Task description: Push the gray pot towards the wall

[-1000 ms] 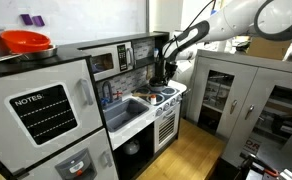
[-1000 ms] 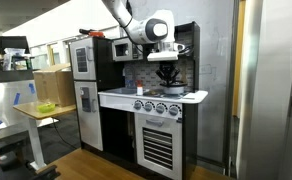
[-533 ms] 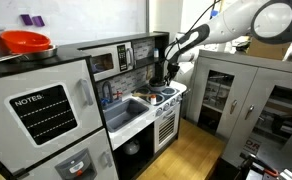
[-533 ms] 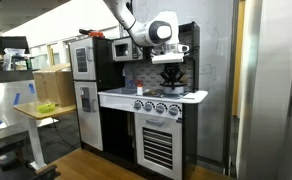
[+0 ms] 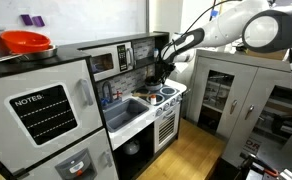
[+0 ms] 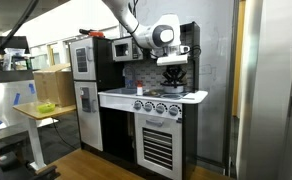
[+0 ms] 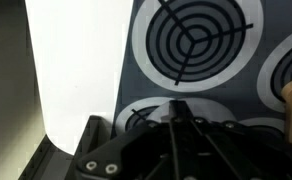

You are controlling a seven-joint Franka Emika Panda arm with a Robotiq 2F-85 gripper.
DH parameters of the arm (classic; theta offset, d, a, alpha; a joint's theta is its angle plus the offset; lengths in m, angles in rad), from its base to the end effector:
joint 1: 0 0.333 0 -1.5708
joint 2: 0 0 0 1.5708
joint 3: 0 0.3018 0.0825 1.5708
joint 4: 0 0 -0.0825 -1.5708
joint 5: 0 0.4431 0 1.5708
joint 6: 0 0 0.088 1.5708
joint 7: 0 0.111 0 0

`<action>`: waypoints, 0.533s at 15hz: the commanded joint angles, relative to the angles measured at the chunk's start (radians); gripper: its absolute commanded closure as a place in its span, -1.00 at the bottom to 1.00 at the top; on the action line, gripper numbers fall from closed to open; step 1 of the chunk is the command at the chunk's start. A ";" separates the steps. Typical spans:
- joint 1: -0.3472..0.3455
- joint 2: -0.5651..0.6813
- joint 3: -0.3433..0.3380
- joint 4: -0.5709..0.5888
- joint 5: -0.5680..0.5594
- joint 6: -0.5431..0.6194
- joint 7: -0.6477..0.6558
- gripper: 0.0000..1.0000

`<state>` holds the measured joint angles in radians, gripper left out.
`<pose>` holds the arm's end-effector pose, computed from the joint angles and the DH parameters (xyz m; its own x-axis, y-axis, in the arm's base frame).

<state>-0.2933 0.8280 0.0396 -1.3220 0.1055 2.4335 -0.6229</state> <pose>0.7821 -0.2096 0.2213 0.9163 0.2753 0.2910 0.2682 -0.9612 0.0648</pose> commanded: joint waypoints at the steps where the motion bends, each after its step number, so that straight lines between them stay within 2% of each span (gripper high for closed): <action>1: -0.020 0.051 0.033 0.093 -0.012 -0.022 -0.043 1.00; 3: -0.025 0.064 0.038 0.116 0.002 -0.046 -0.031 1.00; 8: -0.047 0.068 0.040 0.139 0.046 -0.197 0.015 1.00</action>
<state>-0.3142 0.8777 0.0588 -1.2329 0.1312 2.3354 -0.6283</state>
